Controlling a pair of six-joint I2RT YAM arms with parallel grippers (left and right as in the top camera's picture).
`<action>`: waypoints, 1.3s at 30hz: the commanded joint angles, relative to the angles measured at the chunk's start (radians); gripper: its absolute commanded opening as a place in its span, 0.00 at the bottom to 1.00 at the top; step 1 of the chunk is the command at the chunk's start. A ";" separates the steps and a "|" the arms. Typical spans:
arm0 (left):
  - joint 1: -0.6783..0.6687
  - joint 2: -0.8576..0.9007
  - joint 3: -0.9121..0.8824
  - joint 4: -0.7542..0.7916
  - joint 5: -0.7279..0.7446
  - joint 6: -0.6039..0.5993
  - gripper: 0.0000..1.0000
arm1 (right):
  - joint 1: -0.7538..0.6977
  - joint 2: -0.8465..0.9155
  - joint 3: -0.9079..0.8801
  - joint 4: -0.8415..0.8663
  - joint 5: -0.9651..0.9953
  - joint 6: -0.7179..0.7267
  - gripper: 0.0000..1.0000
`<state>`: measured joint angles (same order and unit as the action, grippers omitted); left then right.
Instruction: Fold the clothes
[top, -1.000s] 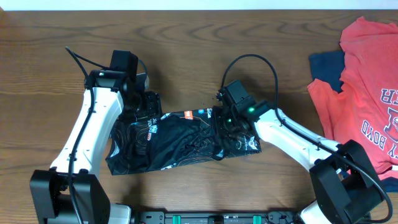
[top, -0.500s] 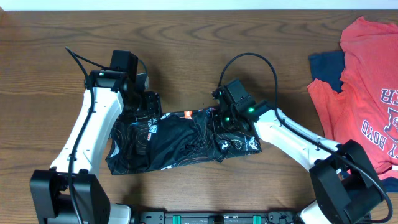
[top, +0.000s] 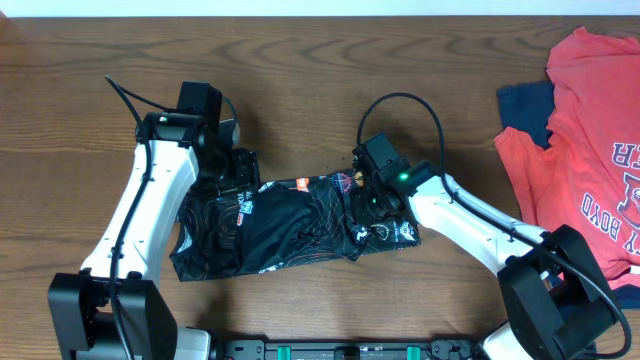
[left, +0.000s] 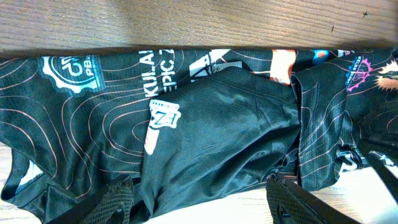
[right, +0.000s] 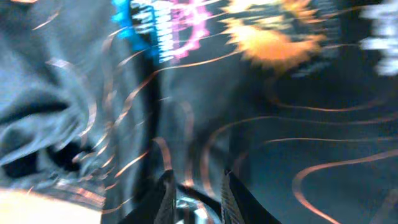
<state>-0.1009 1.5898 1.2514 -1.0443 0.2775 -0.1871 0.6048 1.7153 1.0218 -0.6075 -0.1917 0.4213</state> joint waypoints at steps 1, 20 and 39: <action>0.003 -0.002 -0.004 -0.006 -0.010 -0.006 0.70 | 0.031 0.005 0.015 -0.002 -0.097 -0.064 0.26; 0.003 -0.002 -0.004 -0.018 -0.010 -0.010 0.70 | 0.164 0.005 0.013 -0.076 0.022 -0.139 0.44; 0.003 -0.002 -0.004 -0.017 -0.010 -0.009 0.70 | 0.190 0.037 0.012 -0.080 0.034 -0.139 0.39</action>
<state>-0.1009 1.5898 1.2514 -1.0550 0.2775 -0.1875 0.7841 1.7191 1.0222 -0.6842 -0.1593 0.2970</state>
